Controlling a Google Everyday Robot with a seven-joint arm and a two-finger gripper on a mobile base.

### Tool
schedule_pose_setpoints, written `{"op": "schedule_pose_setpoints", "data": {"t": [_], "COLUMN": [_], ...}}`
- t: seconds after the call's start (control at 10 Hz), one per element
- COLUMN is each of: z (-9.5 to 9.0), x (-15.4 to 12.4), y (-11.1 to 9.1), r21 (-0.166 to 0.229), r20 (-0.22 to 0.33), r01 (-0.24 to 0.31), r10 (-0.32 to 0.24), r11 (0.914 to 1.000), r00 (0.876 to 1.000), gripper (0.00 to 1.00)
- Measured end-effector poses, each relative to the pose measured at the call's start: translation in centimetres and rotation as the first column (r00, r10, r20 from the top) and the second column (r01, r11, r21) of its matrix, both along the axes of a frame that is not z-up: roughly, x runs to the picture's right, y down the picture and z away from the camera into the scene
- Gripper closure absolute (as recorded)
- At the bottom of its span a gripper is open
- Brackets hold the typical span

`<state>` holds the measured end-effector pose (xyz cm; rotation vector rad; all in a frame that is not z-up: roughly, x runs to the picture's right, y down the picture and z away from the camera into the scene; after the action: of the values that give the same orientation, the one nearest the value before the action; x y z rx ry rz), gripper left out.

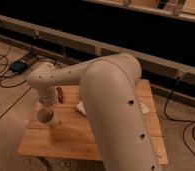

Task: Place the ceramic cup in the ceramic bowl

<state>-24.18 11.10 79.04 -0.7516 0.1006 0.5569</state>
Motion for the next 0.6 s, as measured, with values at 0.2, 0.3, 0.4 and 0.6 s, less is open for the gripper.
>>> {"op": "schedule_pose_setpoints", "data": {"t": [0.2, 0.3, 0.4, 0.6], "z": [-0.5, -0.2, 0.7, 2.4], "x": [1.4, 2.4, 4.3, 7.0], "y": [-3.3, -5.0, -7.4, -11.0], "r21": [-0.05, -0.061, -0.069, -0.063], "r20": [-0.009, -0.026, -0.063, -0.122], "r01": [-0.051, -0.074, -0.105, -0.158], "r10": [0.051, 0.072, 0.1, 0.15], "r11": [0.9974, 0.9954, 0.9921, 0.9854], "r00": [0.999, 0.997, 0.993, 0.981], "gripper": [1.0, 1.0, 1.0, 1.0]}}
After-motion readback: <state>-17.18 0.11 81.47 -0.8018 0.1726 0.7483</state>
